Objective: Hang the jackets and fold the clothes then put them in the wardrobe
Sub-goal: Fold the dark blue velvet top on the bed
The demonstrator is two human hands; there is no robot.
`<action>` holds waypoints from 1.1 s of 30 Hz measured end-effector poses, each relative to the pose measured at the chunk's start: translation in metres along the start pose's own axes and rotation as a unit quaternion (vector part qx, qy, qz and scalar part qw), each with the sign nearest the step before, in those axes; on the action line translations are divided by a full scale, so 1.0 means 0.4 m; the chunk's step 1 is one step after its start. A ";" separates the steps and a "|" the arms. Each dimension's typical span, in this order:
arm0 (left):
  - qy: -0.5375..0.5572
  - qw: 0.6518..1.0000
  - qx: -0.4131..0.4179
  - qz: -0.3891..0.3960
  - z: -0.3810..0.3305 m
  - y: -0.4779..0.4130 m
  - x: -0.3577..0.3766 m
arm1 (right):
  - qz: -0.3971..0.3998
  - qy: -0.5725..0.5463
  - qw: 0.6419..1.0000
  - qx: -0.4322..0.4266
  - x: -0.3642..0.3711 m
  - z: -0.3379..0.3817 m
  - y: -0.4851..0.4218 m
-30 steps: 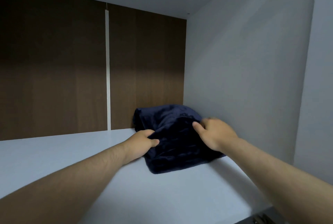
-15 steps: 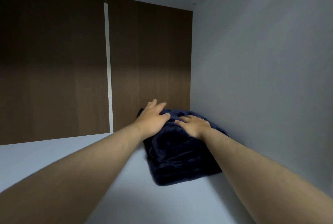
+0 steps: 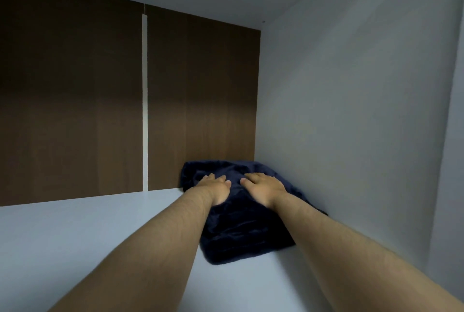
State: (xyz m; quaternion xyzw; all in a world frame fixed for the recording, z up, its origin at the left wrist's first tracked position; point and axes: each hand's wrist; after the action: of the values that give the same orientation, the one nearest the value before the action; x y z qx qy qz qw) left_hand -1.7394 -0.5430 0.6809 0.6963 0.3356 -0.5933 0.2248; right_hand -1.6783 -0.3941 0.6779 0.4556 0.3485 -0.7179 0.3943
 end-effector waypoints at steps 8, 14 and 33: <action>-0.041 0.999 0.003 -0.015 -0.009 0.020 -0.013 | -0.008 -0.031 0.999 0.005 0.001 -0.153 0.185; -0.164 0.973 0.128 -0.099 -0.077 0.128 -0.001 | -0.089 0.080 0.992 0.039 -0.085 -0.204 0.335; 0.035 0.953 0.287 -0.085 -0.678 0.844 0.241 | -0.165 0.149 0.974 -0.031 -0.220 -0.507 1.146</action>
State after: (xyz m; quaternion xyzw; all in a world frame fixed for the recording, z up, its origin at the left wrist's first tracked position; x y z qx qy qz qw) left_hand -1.3015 -0.5583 0.6108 0.7208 0.2163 -0.6568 -0.0476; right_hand -1.1721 -0.4024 0.6255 0.4811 0.4961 -0.6858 0.2283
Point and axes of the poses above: each hand's wrist, its own y-axis away from the middle knuckle, its own x-axis out of the palm, z = x × y, and after that the axes turned 14 degrees about x, right-handed
